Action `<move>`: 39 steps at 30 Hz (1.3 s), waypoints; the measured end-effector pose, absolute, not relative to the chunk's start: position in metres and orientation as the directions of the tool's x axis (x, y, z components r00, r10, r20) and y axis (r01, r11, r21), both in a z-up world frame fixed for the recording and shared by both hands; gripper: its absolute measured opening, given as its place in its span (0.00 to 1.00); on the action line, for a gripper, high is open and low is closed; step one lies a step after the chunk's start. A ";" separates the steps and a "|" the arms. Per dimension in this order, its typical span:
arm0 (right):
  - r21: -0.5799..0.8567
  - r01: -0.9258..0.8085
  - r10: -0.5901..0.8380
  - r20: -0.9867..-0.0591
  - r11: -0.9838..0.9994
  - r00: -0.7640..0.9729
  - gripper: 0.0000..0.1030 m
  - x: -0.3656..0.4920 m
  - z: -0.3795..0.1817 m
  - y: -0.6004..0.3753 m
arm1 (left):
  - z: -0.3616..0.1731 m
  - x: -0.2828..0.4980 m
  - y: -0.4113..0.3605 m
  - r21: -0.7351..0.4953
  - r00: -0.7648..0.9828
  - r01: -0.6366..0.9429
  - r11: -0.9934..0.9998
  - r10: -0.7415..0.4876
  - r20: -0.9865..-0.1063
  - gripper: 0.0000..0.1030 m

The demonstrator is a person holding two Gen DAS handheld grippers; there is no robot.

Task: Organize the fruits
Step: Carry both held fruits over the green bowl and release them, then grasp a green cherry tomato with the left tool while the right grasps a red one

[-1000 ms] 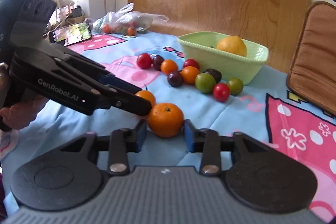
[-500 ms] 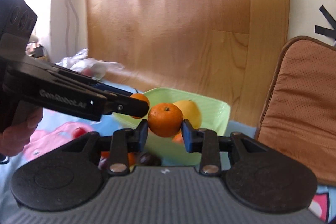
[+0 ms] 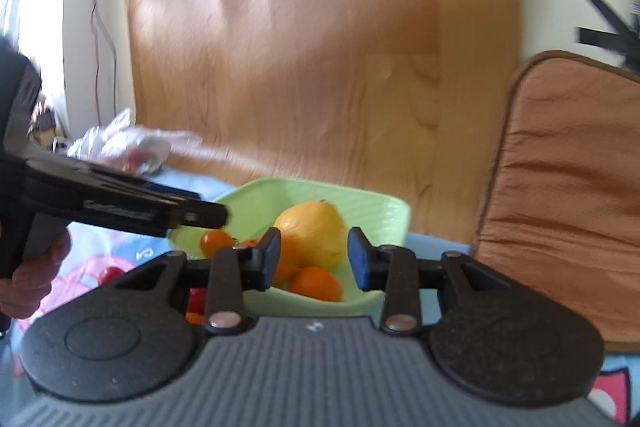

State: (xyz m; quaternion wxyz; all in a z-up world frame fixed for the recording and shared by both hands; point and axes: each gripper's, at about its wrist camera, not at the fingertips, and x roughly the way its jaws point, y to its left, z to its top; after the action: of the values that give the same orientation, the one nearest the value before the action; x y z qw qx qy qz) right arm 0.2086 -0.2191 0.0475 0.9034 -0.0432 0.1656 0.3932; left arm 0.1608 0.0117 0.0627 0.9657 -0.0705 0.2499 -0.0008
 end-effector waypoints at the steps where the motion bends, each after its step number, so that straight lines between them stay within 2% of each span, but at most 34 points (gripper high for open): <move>1: 0.071 -0.723 0.700 -0.331 0.687 0.632 0.38 0.206 0.048 -0.227 | 0.064 0.152 0.008 -0.132 0.881 -0.010 0.991 -0.053 -0.470 0.39; 4: 0.101 -0.742 0.720 -0.358 0.662 0.594 0.37 0.192 0.043 -0.243 | 0.060 0.130 -0.012 -0.069 0.880 0.094 0.993 -0.115 -0.460 0.39; 7: 0.090 -0.772 0.731 -0.407 0.629 0.548 0.36 0.177 0.031 -0.247 | 0.048 0.121 -0.041 0.044 0.852 0.212 0.976 -0.163 -0.497 0.39; 11: 0.062 -0.813 0.737 -0.466 0.579 0.489 0.36 0.168 0.017 -0.238 | 0.036 0.130 -0.059 0.070 0.802 0.300 0.951 -0.211 -0.559 0.39; 15: -0.011 -0.836 0.721 -0.501 0.548 0.479 0.36 0.165 0.012 -0.224 | 0.032 0.145 -0.059 0.046 0.778 0.305 0.951 -0.221 -0.588 0.36; 21: -0.033 -0.853 0.704 -0.549 0.520 0.450 0.36 0.179 0.007 -0.210 | 0.029 0.157 -0.060 0.024 0.756 0.335 0.942 -0.253 -0.604 0.34; 23: -0.052 -0.849 0.693 -0.552 0.527 0.464 0.23 0.180 0.006 -0.211 | 0.027 0.161 -0.062 0.017 0.747 0.339 0.941 -0.258 -0.612 0.35; 29: -0.074 -0.811 0.654 -0.551 0.580 0.518 0.24 0.181 0.006 -0.237 | 0.018 0.159 -0.079 0.089 0.750 0.354 0.931 -0.226 -0.621 0.47; 35: -0.043 -0.810 0.664 -0.548 0.585 0.509 0.24 0.176 0.006 -0.248 | 0.017 0.148 -0.083 0.105 0.748 0.336 0.936 -0.198 -0.634 0.45; 39: -0.040 -0.826 0.681 -0.544 0.562 0.490 0.24 0.171 0.005 -0.240 | 0.022 0.134 -0.080 0.074 0.748 0.351 0.934 -0.232 -0.622 0.43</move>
State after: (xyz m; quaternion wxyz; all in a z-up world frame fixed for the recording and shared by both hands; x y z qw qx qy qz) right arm 0.1712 -0.2401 0.0052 0.8500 -0.1495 0.2420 0.4434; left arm 0.1343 -0.0797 0.0223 0.9302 0.0932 0.3187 -0.1567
